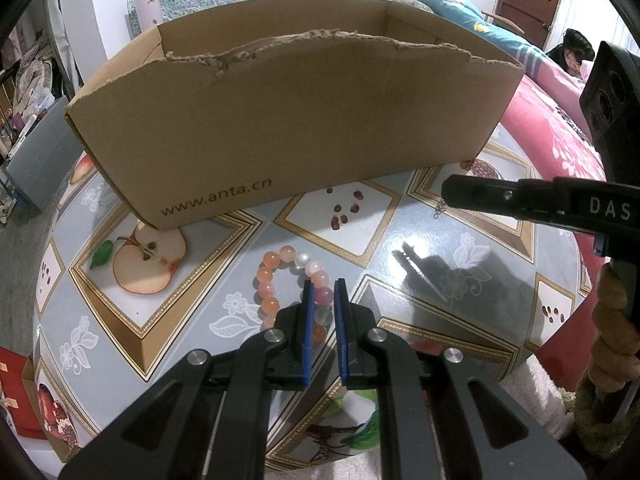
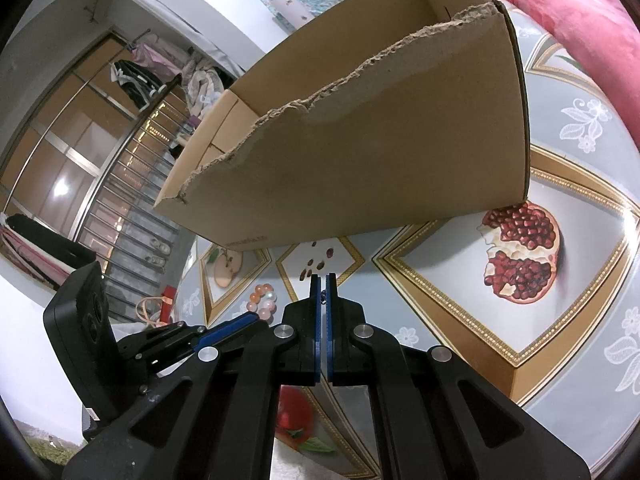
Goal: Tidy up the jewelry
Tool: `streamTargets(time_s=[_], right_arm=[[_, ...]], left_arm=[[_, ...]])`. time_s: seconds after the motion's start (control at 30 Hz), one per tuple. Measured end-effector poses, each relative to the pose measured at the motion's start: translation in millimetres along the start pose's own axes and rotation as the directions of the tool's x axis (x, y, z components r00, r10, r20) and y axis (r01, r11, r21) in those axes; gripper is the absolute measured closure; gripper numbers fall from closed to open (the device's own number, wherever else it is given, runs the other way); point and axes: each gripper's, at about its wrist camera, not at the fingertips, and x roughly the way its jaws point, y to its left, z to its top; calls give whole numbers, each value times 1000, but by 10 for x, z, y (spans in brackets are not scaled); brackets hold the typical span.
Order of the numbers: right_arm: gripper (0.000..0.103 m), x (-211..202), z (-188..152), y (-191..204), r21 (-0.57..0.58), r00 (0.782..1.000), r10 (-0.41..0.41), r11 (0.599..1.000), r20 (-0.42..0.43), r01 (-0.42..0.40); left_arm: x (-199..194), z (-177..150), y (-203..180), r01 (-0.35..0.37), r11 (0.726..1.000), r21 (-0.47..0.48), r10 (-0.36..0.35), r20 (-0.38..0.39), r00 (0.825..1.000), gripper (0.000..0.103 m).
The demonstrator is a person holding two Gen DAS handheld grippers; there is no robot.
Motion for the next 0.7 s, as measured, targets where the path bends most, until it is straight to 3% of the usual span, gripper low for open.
streamTargets(time_s=[0.23,0.43,0.6,0.7], right_arm=[[103,-3,0,4,-1,1000,0,1000,2,0],[103,-94,72,54,-22,1000,7,1000,15,-6],[103,-264,204,195,-55,998,29,998,52,-26],[103,-391,349,308,-84,996,51,995,80,-44]], left_arm=[[-4,0,3,0,1000,-2,0,3,1000,94],[-182,59,90,18,999,-27,-16,58,998,94],[-489,197,338,115,988,-108,-101,128,987,94],[-675,302,491,203,969,-144,-176,179,968,94]])
